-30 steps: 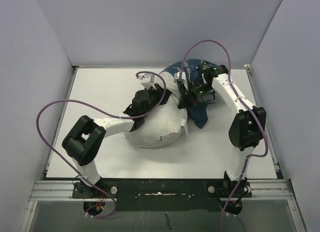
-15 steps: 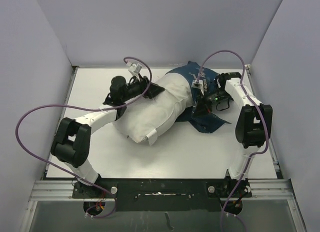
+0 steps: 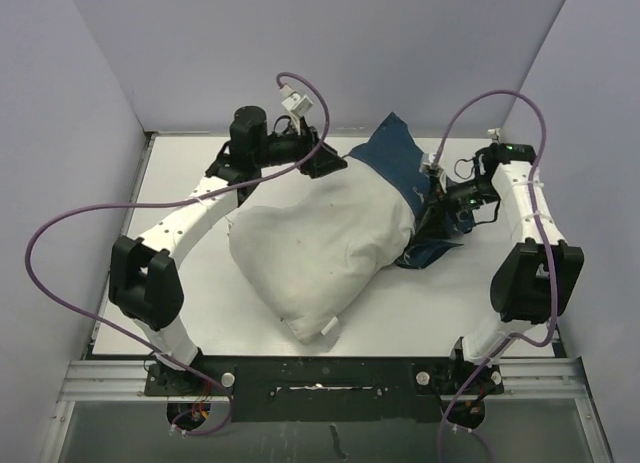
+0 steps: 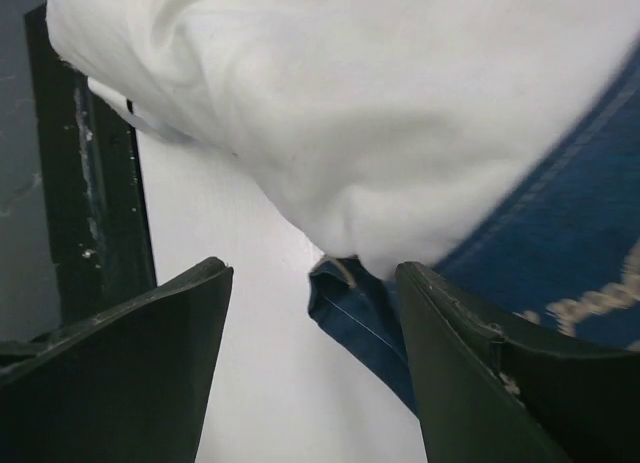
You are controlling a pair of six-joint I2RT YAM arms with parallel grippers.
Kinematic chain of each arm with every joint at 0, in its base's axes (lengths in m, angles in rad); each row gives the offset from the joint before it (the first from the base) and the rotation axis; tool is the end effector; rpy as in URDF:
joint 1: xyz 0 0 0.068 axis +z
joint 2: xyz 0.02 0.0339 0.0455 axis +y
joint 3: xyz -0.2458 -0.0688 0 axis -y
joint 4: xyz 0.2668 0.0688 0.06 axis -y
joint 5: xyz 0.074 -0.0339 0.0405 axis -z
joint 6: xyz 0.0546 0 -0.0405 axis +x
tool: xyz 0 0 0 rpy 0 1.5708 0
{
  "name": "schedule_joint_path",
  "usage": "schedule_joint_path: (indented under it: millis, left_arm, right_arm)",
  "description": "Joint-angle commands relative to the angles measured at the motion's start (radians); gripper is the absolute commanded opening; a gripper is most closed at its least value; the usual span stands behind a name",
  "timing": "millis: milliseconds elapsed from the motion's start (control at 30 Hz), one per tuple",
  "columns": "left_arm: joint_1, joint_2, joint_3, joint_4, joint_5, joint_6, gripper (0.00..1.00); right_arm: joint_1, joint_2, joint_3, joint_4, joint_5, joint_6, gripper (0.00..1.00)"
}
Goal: Put the pillow into the pillowcase
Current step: Stuff the pillow into the pillowcase.
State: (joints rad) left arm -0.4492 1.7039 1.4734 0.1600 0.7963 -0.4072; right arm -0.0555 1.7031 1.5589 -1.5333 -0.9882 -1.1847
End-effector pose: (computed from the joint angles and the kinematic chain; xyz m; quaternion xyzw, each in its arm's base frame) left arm 0.3776 -0.2253 0.3467 0.2784 0.6687 -0.5190 0.4539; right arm 0.3160 0.0281 0.2747 -0.4490 0.7562 0.4127 0.2370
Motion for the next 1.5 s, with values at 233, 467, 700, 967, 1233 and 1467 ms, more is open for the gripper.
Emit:
schedule_joint_path:
  millis: [233, 467, 700, 967, 1233, 1467]
  left_arm:
    - [-0.236, 0.106, 0.087, -0.141, -0.207, 0.270, 0.38]
    - [-0.320, 0.162, 0.062, -0.035, -0.278, 0.188, 0.35]
    - [-0.353, 0.253, 0.015, 0.022, -0.402, 0.137, 0.25]
    - [-0.352, 0.338, 0.063, -0.046, -0.538, 0.113, 0.09]
    - [-0.335, 0.385, 0.070, 0.025, -0.642, -0.108, 0.01]
    - [-0.339, 0.417, 0.051, 0.139, -0.752, -0.356, 0.01]
  right_arm:
    - [-0.032, -0.082, 0.161, 0.258, 0.094, 0.316, 0.60]
    - [0.094, -0.050, 0.077, 0.545, 0.414, 0.585, 0.57]
    - [0.095, -0.029, 0.053, 0.560, 0.501, 0.594, 0.47]
    - [0.097, -0.061, 0.036, 0.511, 0.436, 0.564, 0.14]
    - [0.119, -0.044, 0.097, 0.283, -0.007, 0.442, 0.00]
    - [0.216, -0.031, 0.196, 0.177, -0.250, 0.400, 0.00]
